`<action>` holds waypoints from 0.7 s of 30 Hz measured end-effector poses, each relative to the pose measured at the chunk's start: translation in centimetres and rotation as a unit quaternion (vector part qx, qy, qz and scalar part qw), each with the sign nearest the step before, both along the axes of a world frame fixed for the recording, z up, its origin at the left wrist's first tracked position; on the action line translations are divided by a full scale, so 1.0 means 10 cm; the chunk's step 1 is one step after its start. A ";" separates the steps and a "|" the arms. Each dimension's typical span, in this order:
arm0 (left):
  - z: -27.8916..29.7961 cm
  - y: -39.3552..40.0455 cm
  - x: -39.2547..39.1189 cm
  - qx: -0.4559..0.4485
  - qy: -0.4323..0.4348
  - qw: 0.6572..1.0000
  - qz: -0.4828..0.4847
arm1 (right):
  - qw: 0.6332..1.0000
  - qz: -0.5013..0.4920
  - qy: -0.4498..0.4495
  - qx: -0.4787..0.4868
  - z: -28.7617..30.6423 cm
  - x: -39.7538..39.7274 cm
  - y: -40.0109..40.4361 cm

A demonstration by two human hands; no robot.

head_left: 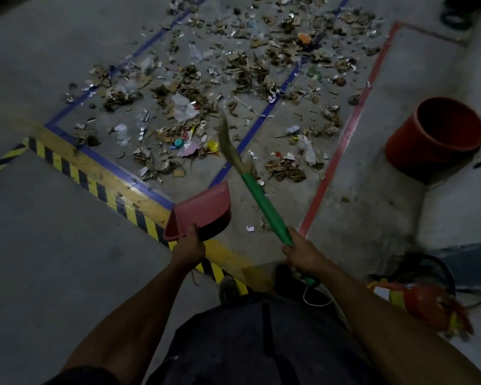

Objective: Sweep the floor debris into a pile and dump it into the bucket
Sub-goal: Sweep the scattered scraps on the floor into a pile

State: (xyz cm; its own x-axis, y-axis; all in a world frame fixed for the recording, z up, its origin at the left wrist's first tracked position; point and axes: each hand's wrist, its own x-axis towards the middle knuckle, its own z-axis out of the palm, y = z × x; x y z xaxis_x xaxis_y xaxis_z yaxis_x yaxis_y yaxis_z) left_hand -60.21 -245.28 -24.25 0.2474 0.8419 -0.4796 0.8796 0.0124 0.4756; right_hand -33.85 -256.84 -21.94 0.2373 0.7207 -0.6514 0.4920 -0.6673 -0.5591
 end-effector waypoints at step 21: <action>0.21 -0.73 1.24 -0.083 0.176 0.959 0.203 | 0.955 0.283 0.077 -0.048 -0.44 1.34 0.42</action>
